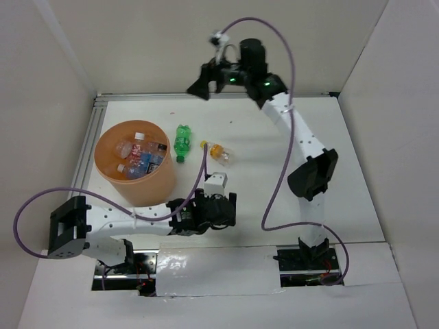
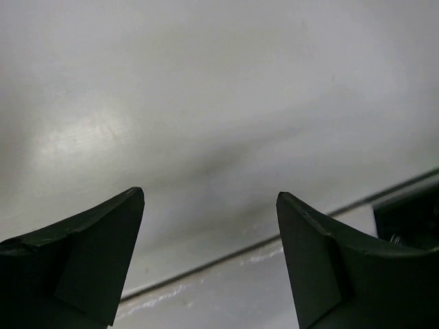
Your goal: Put the plastic bottles in the bin
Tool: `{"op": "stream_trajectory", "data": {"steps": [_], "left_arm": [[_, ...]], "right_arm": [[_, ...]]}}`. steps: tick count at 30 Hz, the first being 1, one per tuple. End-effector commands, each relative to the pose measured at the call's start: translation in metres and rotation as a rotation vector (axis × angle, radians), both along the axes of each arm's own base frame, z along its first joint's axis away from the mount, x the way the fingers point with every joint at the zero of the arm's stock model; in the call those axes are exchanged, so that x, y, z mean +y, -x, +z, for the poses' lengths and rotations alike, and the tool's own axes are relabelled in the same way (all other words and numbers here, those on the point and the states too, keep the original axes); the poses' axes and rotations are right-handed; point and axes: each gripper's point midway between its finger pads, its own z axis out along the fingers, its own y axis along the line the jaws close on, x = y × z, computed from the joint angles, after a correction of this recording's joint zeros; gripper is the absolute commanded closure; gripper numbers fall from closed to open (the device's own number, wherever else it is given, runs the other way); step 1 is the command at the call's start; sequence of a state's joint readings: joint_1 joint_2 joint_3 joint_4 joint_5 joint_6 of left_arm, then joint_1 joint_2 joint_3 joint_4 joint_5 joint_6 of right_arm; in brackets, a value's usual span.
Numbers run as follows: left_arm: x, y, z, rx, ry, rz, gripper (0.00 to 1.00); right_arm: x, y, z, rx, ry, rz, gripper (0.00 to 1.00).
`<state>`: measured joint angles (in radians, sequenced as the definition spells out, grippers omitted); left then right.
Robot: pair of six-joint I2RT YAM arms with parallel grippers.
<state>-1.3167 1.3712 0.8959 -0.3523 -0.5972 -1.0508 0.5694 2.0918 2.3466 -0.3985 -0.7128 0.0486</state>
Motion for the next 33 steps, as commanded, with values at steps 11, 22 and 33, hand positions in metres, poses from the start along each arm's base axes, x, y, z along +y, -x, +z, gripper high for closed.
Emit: {"op": "stream_trajectory", "data": {"steps": [11,22,33], "left_arm": [[-0.019,-0.156,0.063,0.083,0.28,0.569,0.59],[-0.008,-0.225,0.022,0.153,0.117,0.797,0.0],[0.015,-0.275,-0.022,0.184,0.063,0.825,0.0]], "right_arm": [[-0.367,0.009,-0.103,0.252,0.265,-0.546,0.27],[-0.4,0.124,-0.187,0.352,0.327,-0.569,0.14],[-0.395,0.147,-0.209,0.431,0.301,-0.531,0.14]]}}
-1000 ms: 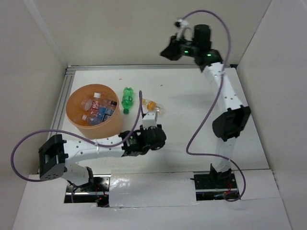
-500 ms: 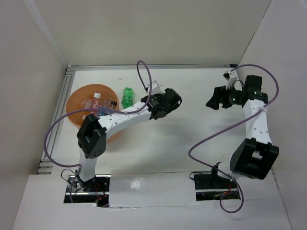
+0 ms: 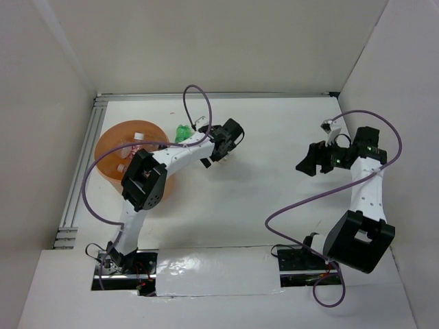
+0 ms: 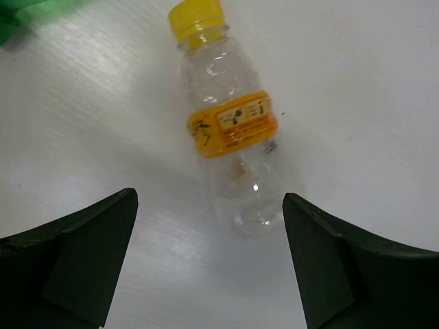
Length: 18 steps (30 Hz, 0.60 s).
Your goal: Put the plastic bottles in the bin
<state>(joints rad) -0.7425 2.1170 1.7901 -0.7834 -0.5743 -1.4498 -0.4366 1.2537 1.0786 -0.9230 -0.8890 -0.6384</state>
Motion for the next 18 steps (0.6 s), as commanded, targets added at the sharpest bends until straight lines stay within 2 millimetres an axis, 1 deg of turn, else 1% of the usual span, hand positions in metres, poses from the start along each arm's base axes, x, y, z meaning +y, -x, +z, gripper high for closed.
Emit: {"op": "stream_trajectory", "data": {"steps": [1,2,3,4,5,6,7,8,9,10,11,12,13,14,15,16,17,18], "left_arm": [[-0.013,-0.024,-0.002,-0.024,0.027,-0.031,0.0],[-0.011,-0.025,-0.01,-0.001,0.024,-0.038,0.0],[-0.015,-0.028,-0.011,-0.004,0.032,-0.05,0.0],[-0.013,-0.033,-0.019,0.006,0.024,-0.041,0.0],[-0.017,-0.032,-0.025,0.019,0.04,-0.051,0.0],[-0.018,-0.037,-0.027,0.02,0.049,-0.054,0.0],[-0.02,-0.037,-0.035,0.036,0.045,-0.068,0.0],[-0.019,-0.037,-0.04,0.055,0.054,-0.067,0.0],[-0.021,-0.036,-0.041,0.061,0.061,-0.071,0.02],[-0.022,-0.034,-0.046,0.075,0.064,-0.076,0.07],[-0.019,-0.028,-0.055,0.103,0.056,-0.079,0.14],[-0.02,-0.026,-0.054,0.102,0.069,-0.084,0.38],[-0.02,-0.026,-0.054,0.097,0.072,-0.084,0.5],[-0.018,-0.021,-0.058,0.106,0.068,-0.102,0.59],[-0.019,-0.023,-0.046,0.08,0.081,-0.115,0.64],[-0.021,-0.023,-0.039,0.067,0.081,-0.152,0.71],[-0.029,-0.027,-0.027,0.027,0.091,-0.19,0.8],[-0.039,-0.028,-0.012,-0.008,0.094,-0.236,0.83]], "right_arm": [[0.008,0.009,-0.001,0.006,-0.029,0.03,0.14],[0.008,0.011,-0.002,0.007,-0.026,0.036,0.14],[0.009,0.012,-0.005,0.015,-0.03,0.036,0.14],[0.009,0.012,-0.005,0.015,-0.03,0.036,0.14],[0.009,0.014,-0.009,0.02,-0.03,0.042,0.14],[0.009,0.014,-0.009,0.014,-0.024,0.047,0.14],[0.011,0.016,-0.013,0.023,-0.015,0.06,0.14],[0.015,0.017,-0.014,0.031,-0.019,0.07,0.14],[0.013,0.017,-0.015,0.02,0.002,0.08,0.14],[0.013,0.019,-0.018,0.033,0.0,0.089,0.14],[0.018,0.022,-0.018,0.036,-0.008,0.113,0.14],[0.018,0.022,-0.018,0.023,0.003,0.125,0.14],[0.02,0.024,-0.02,0.028,-0.009,0.128,0.15],[0.023,0.025,-0.02,0.031,-0.008,0.146,0.16],[0.026,0.026,-0.02,0.031,-0.008,0.158,0.17],[0.028,0.026,-0.019,0.026,-0.017,0.162,0.19],[0.033,0.026,-0.022,0.026,-0.017,0.182,0.24],[0.033,0.026,-0.022,0.026,-0.017,0.182,0.27]]}}
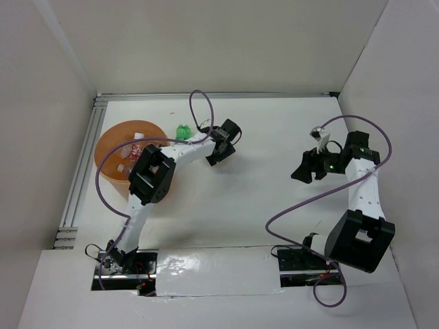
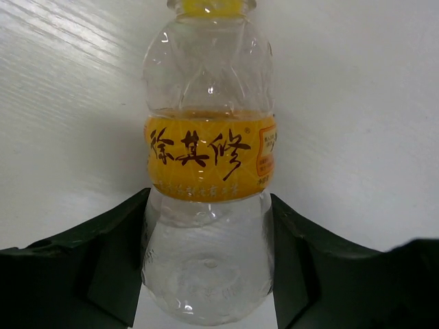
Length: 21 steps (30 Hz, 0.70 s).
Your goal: Put the plastic bottles in the bin
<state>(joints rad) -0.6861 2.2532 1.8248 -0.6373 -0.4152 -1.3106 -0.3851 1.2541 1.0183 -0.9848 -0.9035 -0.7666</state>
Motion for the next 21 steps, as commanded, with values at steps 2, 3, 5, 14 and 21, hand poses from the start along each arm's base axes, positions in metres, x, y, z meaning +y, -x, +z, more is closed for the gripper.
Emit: {"op": "stream_trajectory", "data": {"steps": [2,3,5,14,21], "left_arm": [[-0.041,-0.005,0.094,-0.201,0.045,-0.246,0.89],[-0.049,-0.004,0.119,-0.253,0.046,-0.298,0.89],[-0.058,0.006,0.194,-0.408,0.022,-0.408,0.91],[0.083,0.072,0.373,-0.742,-0.042,-0.185,0.92],[0.211,0.129,0.376,-0.733,-0.142,0.023,0.89]], "right_arm": [[0.019,0.003,0.001,-0.022,-0.019,0.082,0.38],[0.022,0.003,0.001,-0.022,-0.019,0.092,0.43],[0.031,-0.001,0.002,-0.025,-0.018,0.109,0.52],[0.102,-0.066,0.023,-0.079,-0.061,0.116,0.0],[0.193,-0.129,0.026,0.03,-0.142,0.106,0.46]]}}
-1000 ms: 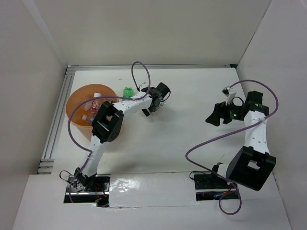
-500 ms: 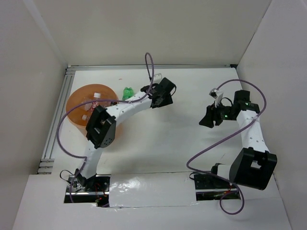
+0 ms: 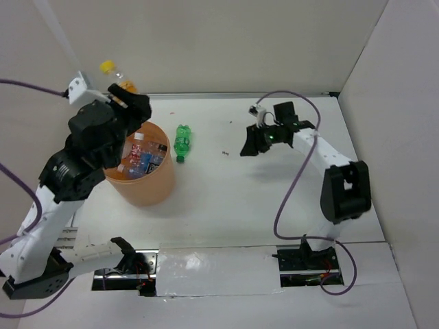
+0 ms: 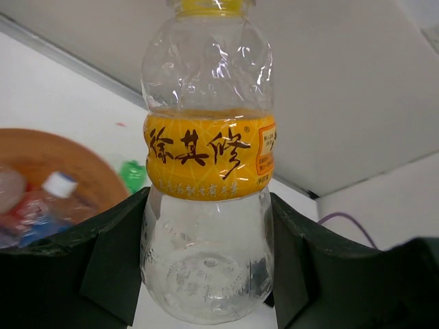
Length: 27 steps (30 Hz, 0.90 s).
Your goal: Put the plastic bottles in the bin
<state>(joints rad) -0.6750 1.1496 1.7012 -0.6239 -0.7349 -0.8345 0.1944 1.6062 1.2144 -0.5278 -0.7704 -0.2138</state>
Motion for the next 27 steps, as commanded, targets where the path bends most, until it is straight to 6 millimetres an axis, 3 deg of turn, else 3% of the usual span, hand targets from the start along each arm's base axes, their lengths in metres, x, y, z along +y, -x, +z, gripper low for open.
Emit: {"op": "stream_trajectory", "data": {"steps": [1,2,3,4,5,6,7,8,9,10,11,12,13,14,16,17,19,20,26,27], "left_arm": [[0.034,0.005,-0.072,0.2,-0.192,0.105,0.87],[0.041,0.009,-0.077,0.212,-0.192,0.119,0.84],[0.047,0.015,-0.08,0.218,-0.191,0.12,0.83],[0.056,0.019,-0.093,0.26,-0.21,0.142,0.81],[0.059,0.021,-0.1,0.278,-0.217,0.14,0.76],[0.06,0.024,-0.104,0.29,-0.214,0.143,0.73],[0.067,0.028,-0.111,0.305,-0.222,0.156,0.7],[0.072,0.031,-0.116,0.318,-0.223,0.161,0.65],[0.075,0.033,-0.117,0.319,-0.221,0.17,0.53],[0.079,0.034,-0.12,0.325,-0.215,0.175,0.47],[0.082,0.037,-0.126,0.334,-0.216,0.176,0.41],[0.085,0.039,-0.134,0.354,-0.224,0.172,0.29],[0.085,0.039,-0.134,0.354,-0.224,0.172,0.23],[0.091,0.039,-0.143,0.376,-0.244,0.188,0.19],[0.09,0.037,-0.145,0.374,-0.231,0.172,0.11],[0.088,0.038,-0.151,0.392,-0.242,0.152,0.09],[0.09,0.034,-0.149,0.376,-0.235,0.147,0.05],[0.087,0.034,-0.155,0.389,-0.236,0.13,0.04],[0.083,0.035,-0.163,0.396,-0.219,0.086,0.0],[0.081,0.038,-0.164,0.394,-0.213,0.073,0.0]], "right_arm": [[0.052,-0.055,0.023,-0.027,-0.067,-0.088,0.48],[0.064,-0.061,0.023,0.017,-0.085,-0.123,0.44],[0.075,-0.079,0.038,-0.019,-0.085,-0.158,0.38],[0.097,-0.083,0.019,0.022,-0.066,-0.152,0.34],[0.11,-0.09,0.02,0.022,-0.068,-0.159,0.24],[0.123,-0.094,0.02,0.037,-0.073,-0.162,0.22],[0.146,-0.098,0.034,-0.003,-0.091,-0.147,0.21],[0.159,-0.104,0.024,-0.018,-0.082,-0.144,0.18],[0.171,-0.105,0.026,-0.045,-0.079,-0.142,0.07],[0.192,-0.102,0.032,-0.09,-0.075,-0.136,0.03],[0.205,-0.104,0.025,-0.106,-0.076,-0.13,0.01],[0.222,-0.106,0.023,-0.127,-0.074,-0.125,0.01],[0.223,-0.112,0.035,-0.156,-0.084,-0.14,0.01],[0.233,-0.114,0.02,-0.143,-0.067,-0.156,0.01],[0.24,-0.127,0.02,-0.173,-0.069,-0.22,0.01],[0.246,-0.128,0.008,-0.164,-0.058,-0.235,0.01],[0.254,-0.133,0.004,-0.198,-0.042,-0.27,0.01],[0.251,-0.138,-0.012,-0.192,-0.012,-0.294,0.01],[0.262,-0.148,-0.027,-0.265,0.049,-0.354,0.01],[0.264,-0.15,-0.036,-0.268,0.057,-0.349,0.01]]}}
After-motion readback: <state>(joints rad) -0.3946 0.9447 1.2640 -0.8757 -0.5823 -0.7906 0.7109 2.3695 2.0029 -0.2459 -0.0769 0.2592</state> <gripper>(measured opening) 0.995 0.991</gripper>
